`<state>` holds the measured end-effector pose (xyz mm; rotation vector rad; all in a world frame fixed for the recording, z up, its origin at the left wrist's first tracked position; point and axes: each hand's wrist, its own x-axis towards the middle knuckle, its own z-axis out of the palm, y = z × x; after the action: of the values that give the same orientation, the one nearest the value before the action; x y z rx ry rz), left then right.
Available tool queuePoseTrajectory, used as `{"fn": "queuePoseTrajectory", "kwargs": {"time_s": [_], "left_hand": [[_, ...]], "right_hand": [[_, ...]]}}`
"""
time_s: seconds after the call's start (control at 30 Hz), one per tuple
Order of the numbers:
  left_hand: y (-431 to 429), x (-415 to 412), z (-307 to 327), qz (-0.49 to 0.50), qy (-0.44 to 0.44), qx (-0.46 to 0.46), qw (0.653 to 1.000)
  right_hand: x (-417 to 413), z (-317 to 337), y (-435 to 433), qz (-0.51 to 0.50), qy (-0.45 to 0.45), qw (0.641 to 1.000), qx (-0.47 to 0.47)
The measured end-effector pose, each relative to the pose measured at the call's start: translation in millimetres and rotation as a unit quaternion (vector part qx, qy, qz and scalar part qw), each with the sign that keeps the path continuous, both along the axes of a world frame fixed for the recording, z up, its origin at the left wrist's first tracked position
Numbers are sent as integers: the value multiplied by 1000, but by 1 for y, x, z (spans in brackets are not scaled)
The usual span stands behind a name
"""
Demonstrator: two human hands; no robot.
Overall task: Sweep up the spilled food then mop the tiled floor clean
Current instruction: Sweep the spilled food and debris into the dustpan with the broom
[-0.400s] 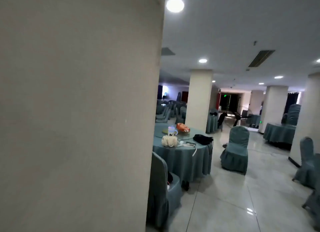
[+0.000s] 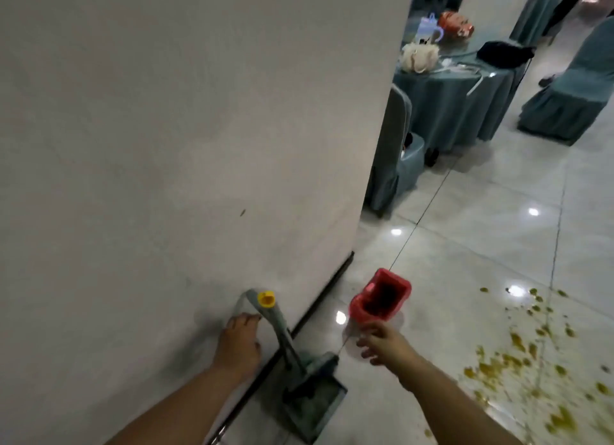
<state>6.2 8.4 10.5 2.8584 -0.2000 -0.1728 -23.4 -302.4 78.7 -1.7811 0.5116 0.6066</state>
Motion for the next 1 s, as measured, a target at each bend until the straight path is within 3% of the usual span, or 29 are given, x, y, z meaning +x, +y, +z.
{"fn": "queuePoseTrajectory", "kwargs": {"time_s": [0.17,0.27,0.33,0.47,0.63,0.8,1.0], "left_hand": [[24,4,6,-98,103,69,987],[29,19,1,-158,97,114,976],[30,35,-6,-200,22,104,974],[17,61,-18,-260,23,141,955],[6,77,-32,-358,-24,236,903],[-5,65,-41,-366,-93,155,913],[-30,38,-36,-346,-55,135,927]], "right_hand": [[10,1,87,-49,-56,997,24],[16,-3,130,-15,-82,996,5],[20,-3,152,6,-97,995,-13],[25,-12,175,-17,-172,981,-83],[32,-28,175,30,-205,973,-96],[18,-27,151,51,-216,965,-141],[-2,-20,113,60,-194,969,-141]]}}
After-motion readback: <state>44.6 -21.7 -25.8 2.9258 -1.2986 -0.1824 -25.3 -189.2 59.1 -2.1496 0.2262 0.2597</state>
